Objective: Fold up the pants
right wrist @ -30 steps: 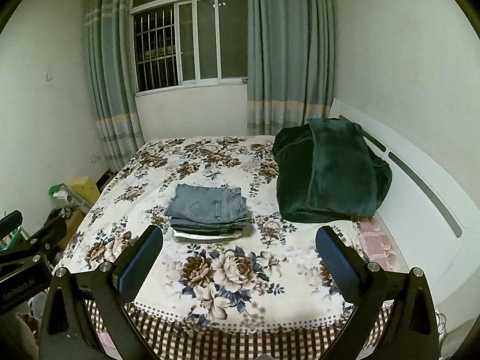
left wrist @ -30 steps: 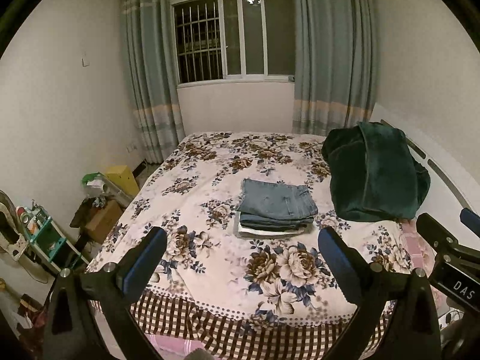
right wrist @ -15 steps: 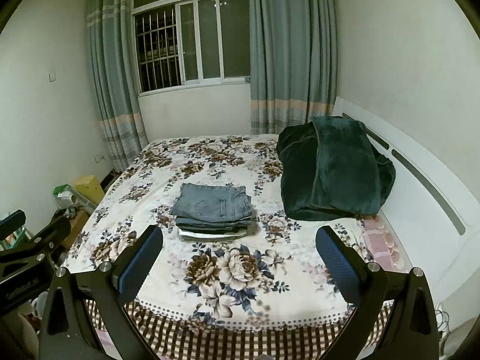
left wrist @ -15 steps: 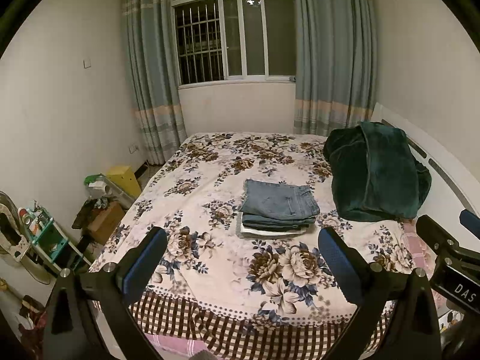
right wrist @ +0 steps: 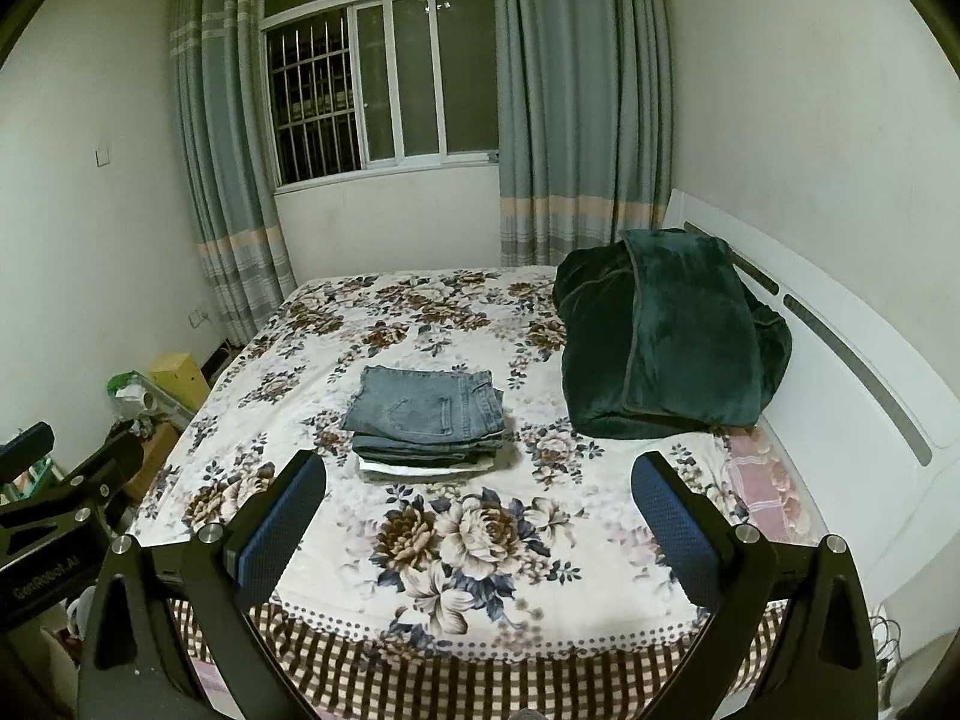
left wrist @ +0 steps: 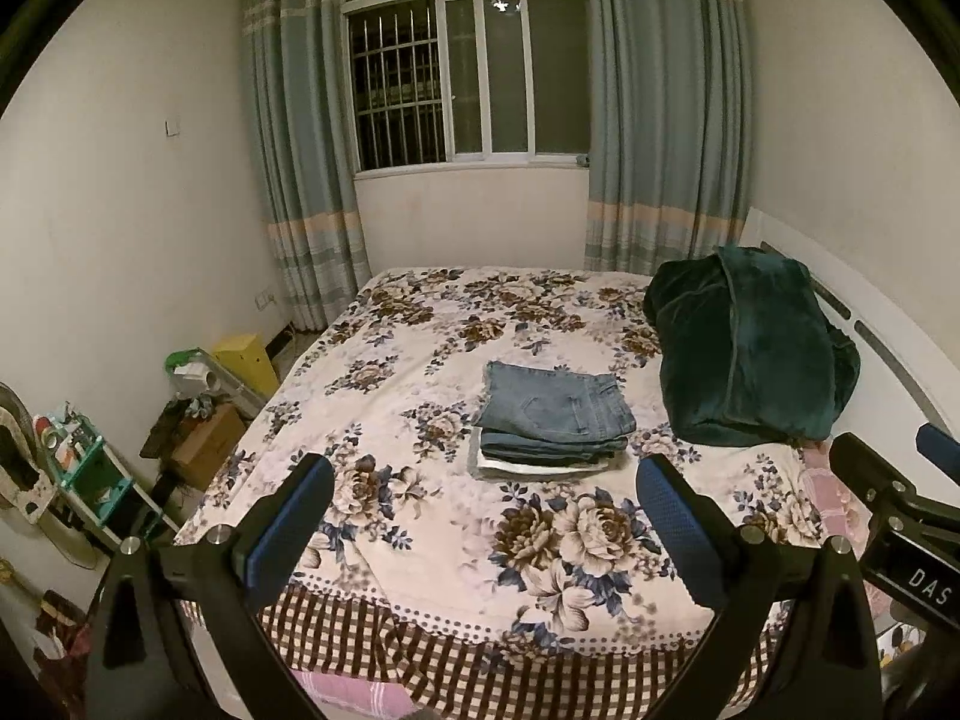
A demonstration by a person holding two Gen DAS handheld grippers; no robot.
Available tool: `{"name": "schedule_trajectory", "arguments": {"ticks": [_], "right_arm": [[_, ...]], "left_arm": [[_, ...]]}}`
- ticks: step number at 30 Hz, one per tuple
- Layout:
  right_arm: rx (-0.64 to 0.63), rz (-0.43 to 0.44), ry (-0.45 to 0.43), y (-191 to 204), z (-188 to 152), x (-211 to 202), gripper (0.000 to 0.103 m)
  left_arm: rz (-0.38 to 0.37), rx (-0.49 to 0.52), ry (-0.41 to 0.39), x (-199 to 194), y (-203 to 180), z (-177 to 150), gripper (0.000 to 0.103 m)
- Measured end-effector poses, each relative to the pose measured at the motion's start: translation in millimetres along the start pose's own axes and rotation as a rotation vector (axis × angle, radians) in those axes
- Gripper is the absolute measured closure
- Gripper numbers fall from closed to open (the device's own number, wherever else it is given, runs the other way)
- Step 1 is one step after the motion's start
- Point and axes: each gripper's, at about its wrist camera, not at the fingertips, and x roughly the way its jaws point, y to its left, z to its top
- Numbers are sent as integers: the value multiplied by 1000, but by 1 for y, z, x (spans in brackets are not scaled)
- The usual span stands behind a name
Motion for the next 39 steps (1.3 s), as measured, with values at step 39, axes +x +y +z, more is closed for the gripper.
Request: {"name": "schedule_trajectory", "arguments": {"ticks": [39], "right_arm": [[2, 15, 14, 22, -1, 5, 0]], "left_arm": [[12, -5, 1, 5, 1, 6, 0]]}}
